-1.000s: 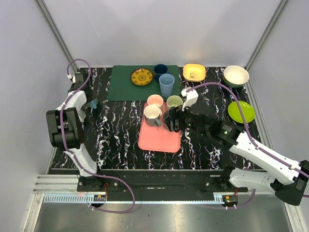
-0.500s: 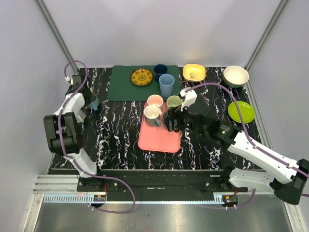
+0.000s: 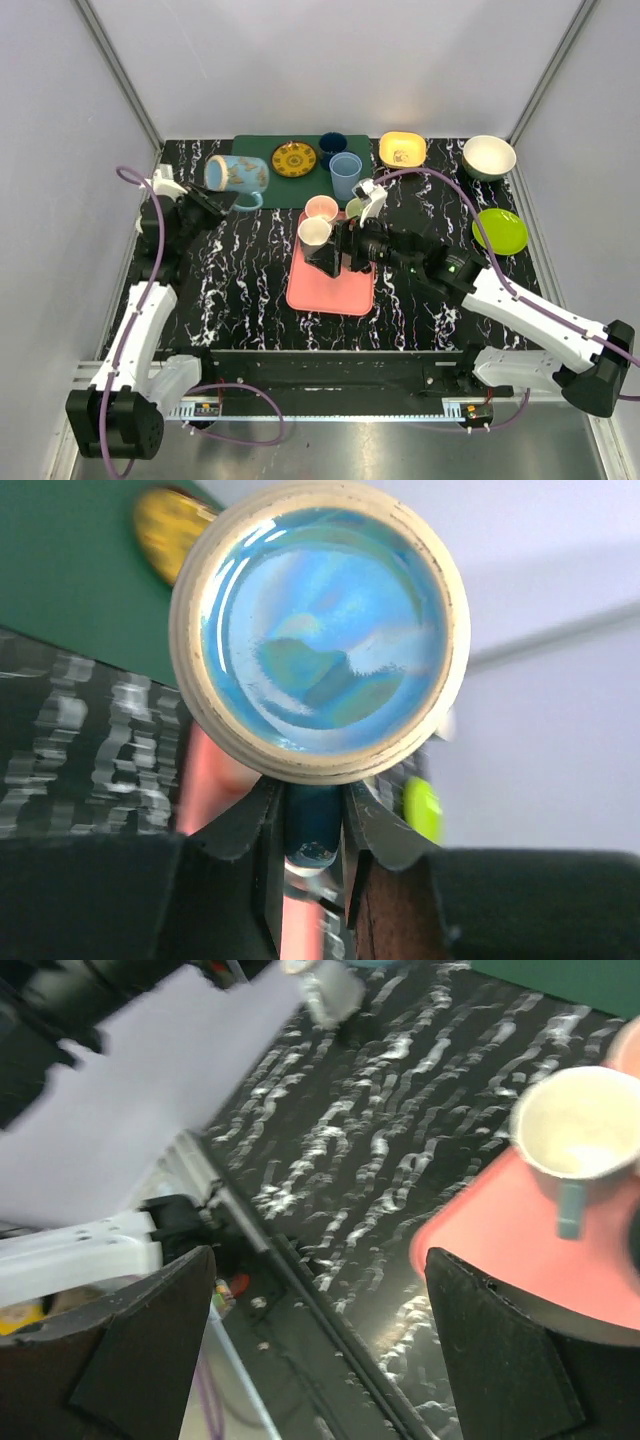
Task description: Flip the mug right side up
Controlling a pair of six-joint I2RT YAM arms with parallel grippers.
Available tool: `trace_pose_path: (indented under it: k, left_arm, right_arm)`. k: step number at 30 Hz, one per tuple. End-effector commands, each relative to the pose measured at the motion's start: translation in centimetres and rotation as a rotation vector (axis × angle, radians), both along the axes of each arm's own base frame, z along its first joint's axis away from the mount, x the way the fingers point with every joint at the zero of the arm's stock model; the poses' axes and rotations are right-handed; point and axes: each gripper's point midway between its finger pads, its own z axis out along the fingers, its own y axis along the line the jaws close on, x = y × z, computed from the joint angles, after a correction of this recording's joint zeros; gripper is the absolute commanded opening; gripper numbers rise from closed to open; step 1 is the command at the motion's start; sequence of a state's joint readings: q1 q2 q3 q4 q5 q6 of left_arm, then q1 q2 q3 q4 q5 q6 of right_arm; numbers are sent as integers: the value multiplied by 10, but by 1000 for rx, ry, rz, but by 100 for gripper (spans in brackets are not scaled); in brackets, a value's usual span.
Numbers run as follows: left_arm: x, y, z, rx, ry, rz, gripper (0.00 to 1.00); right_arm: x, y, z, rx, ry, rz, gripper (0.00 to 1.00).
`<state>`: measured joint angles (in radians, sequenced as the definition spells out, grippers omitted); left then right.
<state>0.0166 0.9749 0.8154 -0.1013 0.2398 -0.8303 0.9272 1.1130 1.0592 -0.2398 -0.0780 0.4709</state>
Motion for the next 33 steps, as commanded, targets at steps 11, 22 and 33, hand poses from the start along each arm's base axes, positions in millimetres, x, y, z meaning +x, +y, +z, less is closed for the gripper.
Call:
trace_pose_path:
  k: [11, 22, 33]
  left_arm:
    - [-125, -98, 167, -389, -548, -504, 0]
    - [-156, -112, 164, -448, -548, -594, 0]
    - [-166, -128, 156, -454, -532, -661, 0]
  right_arm:
    - [-17, 19, 82, 509, 93, 267, 100]
    - [-11, 39, 107, 619, 79, 363, 98]
    - [15, 60, 112, 637, 103, 366, 90]
